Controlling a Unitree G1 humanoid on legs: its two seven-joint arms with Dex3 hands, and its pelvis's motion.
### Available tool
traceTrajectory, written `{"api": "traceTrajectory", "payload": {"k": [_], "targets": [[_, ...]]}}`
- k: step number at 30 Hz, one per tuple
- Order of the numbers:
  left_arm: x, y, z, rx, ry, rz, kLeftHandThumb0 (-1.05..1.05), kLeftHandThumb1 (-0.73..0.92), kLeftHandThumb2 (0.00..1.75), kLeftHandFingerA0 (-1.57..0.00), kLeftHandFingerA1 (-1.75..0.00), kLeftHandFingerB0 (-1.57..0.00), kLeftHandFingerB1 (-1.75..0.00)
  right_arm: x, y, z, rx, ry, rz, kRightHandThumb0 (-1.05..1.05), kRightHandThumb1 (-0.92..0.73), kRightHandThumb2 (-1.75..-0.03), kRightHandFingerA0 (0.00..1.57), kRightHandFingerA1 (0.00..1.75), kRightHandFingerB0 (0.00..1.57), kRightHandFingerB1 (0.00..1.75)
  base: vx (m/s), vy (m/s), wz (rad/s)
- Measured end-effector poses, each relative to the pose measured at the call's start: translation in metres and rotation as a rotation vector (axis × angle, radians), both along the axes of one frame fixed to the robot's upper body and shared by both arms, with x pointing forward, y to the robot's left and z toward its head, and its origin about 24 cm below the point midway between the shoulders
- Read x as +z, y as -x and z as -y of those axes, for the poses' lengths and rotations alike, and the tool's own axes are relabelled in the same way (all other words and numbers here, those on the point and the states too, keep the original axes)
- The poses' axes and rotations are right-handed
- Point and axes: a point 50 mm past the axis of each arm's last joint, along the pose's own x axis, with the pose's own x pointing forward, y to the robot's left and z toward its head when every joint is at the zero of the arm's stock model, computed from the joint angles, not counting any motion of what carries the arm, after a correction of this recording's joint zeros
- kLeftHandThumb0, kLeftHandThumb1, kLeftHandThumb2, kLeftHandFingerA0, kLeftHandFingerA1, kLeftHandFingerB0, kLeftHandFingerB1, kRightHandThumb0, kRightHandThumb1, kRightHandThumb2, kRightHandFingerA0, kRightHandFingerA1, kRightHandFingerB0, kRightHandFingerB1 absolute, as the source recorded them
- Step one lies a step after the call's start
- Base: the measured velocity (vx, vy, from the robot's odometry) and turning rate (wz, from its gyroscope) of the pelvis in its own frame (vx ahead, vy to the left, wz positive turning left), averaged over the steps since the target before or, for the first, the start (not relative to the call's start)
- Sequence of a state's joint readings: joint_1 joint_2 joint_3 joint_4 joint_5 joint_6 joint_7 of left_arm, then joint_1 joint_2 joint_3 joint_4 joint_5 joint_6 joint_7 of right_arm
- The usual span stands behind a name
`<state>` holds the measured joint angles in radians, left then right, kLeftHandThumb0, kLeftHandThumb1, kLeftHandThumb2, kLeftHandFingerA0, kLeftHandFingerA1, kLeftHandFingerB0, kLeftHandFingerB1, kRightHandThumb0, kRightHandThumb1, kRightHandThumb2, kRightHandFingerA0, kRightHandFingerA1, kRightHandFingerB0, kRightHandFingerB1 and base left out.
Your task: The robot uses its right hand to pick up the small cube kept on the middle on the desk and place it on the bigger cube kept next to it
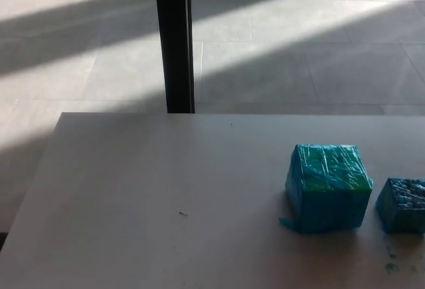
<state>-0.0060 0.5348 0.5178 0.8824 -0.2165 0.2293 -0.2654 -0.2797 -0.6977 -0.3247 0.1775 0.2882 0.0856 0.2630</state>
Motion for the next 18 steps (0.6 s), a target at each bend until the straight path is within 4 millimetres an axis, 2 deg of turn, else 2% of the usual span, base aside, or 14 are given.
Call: {"api": "traceTrajectory", "payload": {"k": [6,7,8,9,10,12,13,14,15,18], "targets": [[0.000,-0.001,0.000,0.001,0.004,-0.001,-0.91,0.87,0.67,-0.39,-0.56,-0.37,-0.39,-0.022,-0.015,-0.005,0.031,0.064,-0.150,-0.59,-0.58,-0.58,0.19,0.40,0.17,0.28,0.00,0.000,0.00],[0.000,0.000,0.000,0.003,0.005,-0.003,-0.91,0.87,0.67,-0.38,-0.56,-0.36,-0.39,-0.024,-0.017,-0.006,0.036,0.074,-0.168,-0.35,-0.40,-0.95,0.03,0.51,0.00,0.49,0.00,0.000,0.00],[-0.001,0.000,0.000,0.005,0.007,-0.005,-0.90,0.88,0.66,-0.38,-0.56,-0.37,-0.39,-0.026,-0.020,-0.008,0.047,0.093,-0.191,-0.64,-0.40,-0.80,0.06,0.48,0.00,0.33,0.00,0.000,0.00],[-0.001,0.000,0.000,0.005,0.008,-0.005,-0.89,0.88,0.66,-0.39,-0.55,-0.36,-0.38,-0.027,-0.023,-0.009,0.058,0.114,-0.214,-0.66,-0.42,-0.82,0.03,0.39,0.04,0.26,0.00,0.000,0.00],[-0.001,0.000,0.000,0.006,0.008,-0.006,-0.89,0.88,0.66,-0.39,-0.55,-0.36,-0.38,-0.027,-0.025,-0.009,0.064,0.128,-0.228,-0.66,-0.42,-0.82,0.03,0.39,0.04,0.26,0.00,0.000,0.00],[-0.001,0.001,0.000,0.005,0.008,-0.008,-0.90,0.87,0.67,-0.41,-0.54,-0.38,-0.38,-0.027,-0.031,-0.013,0.095,0.192,-0.280,-0.69,-0.43,-0.82,0.02,0.23,0.05,0.20,0.00,0.000,0.00],[-0.001,0.001,0.000,0.005,0.008,-0.009,-0.91,0.87,0.66,-0.40,-0.55,-0.37,-0.38,-0.027,-0.032,-0.014,0.103,0.211,-0.295,-0.70,-0.44,-0.86,0.00,0.20,0.00,0.23,0.00,0.000,0.00],[-0.001,0.001,0.000,0.006,0.009,-0.010,-0.96,0.72,0.83,-0.37,-0.55,-0.32,-0.43,-0.027,-0.035,-0.016,0.115,0.241,-0.314,-0.87,-0.52,-0.84,0.00,0.00,0.01,0.06,0.00,0.000,0.00],[-0.002,0.001,0.000,0.006,0.009,-0.011,-0.91,0.86,0.66,-0.39,-0.53,-0.36,-0.38,-0.027,-0.036,-0.017,0.123,0.266,-0.330,-0.88,-0.51,-0.86,0.00,0.04,0.00,0.05,0.00,0.000,0.00],[-0.002,0.002,0.000,0.008,0.011,-0.013,-0.90,0.87,0.67,-0.40,-0.55,-0.37,-0.38,-0.029,-0.040,-0.023,0.138,0.335,-0.365,-0.91,-0.54,-0.87,0.00,0.01,0.09,0.00,0.00,0.000,0.00]]}}
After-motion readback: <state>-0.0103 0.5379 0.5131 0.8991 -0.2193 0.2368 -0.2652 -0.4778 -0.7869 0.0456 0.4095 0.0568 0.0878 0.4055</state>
